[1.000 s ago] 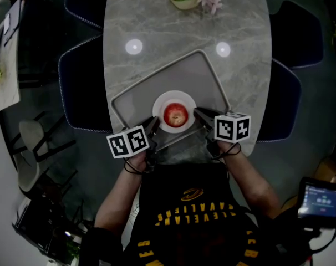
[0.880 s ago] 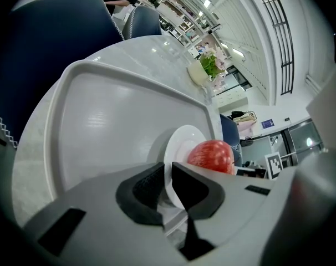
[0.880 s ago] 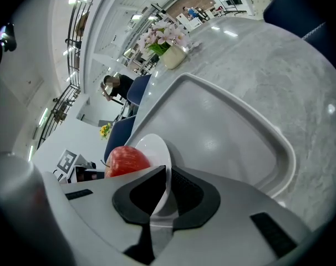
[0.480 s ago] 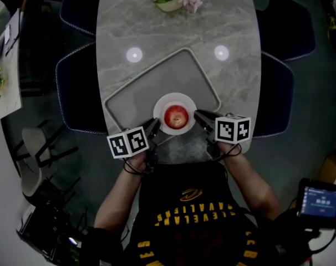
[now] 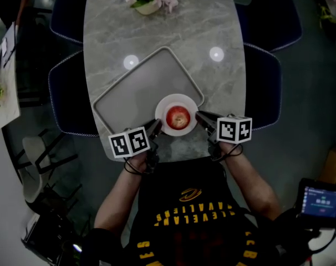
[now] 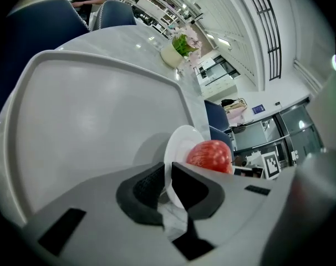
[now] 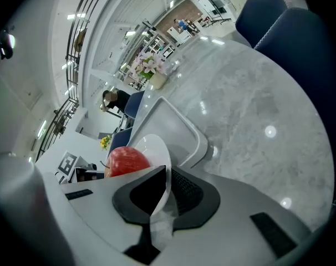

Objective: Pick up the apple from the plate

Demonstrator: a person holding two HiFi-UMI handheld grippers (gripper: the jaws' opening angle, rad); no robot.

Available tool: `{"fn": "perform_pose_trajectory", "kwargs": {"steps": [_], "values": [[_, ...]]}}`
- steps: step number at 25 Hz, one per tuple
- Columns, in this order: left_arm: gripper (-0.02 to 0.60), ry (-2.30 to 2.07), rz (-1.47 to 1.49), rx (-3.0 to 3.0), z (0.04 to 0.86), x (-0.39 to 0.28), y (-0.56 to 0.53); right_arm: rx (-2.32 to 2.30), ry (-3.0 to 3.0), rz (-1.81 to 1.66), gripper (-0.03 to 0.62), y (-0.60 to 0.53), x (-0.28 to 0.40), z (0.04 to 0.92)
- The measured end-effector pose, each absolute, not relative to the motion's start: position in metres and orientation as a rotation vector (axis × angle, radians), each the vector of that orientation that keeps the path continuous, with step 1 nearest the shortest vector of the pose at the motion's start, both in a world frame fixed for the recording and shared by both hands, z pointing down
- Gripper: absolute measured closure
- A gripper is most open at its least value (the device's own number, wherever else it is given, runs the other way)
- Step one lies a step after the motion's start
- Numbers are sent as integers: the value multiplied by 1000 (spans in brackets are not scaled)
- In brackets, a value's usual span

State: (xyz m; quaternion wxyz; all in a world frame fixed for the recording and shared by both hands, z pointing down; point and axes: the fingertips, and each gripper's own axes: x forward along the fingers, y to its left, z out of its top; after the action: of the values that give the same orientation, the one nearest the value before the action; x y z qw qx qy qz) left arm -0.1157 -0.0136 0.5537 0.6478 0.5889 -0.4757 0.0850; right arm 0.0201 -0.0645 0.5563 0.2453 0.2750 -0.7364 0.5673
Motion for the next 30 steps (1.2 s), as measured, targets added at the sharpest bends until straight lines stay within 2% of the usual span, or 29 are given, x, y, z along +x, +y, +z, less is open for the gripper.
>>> {"fn": "perform_pose_trajectory", "kwargs": {"steps": [30], "values": [[540, -965, 262, 1381, 561, 36, -12, 848, -1982, 1609, 556, -51, 175, 563]]}}
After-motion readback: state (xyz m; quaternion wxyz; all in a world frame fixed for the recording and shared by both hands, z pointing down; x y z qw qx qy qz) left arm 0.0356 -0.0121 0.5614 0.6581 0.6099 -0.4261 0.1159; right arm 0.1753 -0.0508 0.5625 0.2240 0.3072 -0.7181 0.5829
